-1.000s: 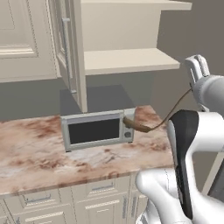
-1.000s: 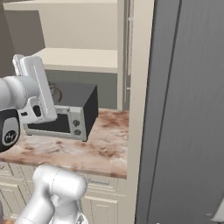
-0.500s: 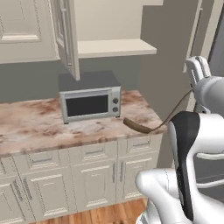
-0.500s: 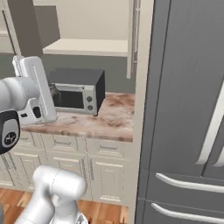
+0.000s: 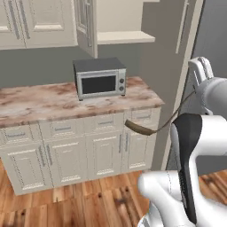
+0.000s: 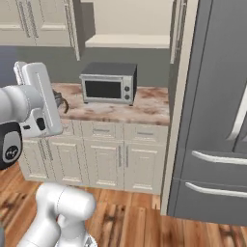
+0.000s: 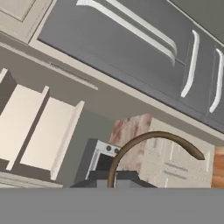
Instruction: Open the cabinet and move the ladle to the pot. Then close the cabinet.
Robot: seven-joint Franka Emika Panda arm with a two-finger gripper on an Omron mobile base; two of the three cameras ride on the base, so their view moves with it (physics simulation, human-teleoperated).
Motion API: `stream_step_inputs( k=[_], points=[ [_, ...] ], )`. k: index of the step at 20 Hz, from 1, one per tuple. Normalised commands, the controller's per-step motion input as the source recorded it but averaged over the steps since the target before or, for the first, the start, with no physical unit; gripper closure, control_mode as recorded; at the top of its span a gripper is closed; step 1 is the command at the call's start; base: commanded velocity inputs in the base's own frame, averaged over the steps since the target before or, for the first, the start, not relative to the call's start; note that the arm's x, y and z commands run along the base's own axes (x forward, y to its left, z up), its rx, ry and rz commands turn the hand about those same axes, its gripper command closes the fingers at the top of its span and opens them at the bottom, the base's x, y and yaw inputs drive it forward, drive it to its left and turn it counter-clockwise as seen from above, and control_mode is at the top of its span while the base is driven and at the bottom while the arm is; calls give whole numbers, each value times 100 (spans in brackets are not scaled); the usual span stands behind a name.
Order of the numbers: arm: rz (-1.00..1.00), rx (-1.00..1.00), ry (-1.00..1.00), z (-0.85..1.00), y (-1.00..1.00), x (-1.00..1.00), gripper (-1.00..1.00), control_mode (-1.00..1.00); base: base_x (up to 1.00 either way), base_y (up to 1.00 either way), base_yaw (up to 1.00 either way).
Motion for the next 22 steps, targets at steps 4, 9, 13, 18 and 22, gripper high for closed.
stream_step_inputs(
  k=[4, 9, 13, 18, 22],
  points=[
    [0, 0, 0, 0, 0, 0, 100, 100, -100, 64, -2],
    [0, 0, 0, 0, 0, 0, 100, 100, -100, 71, -3],
    [0, 0, 0, 0, 0, 0, 100, 100, -85, 71, -2],
    [0, 0, 0, 0, 0, 0, 100, 100, -45, 80, 0],
    [0, 0, 0, 0, 0, 0, 100, 100, 0, 44, 22]
  ],
)
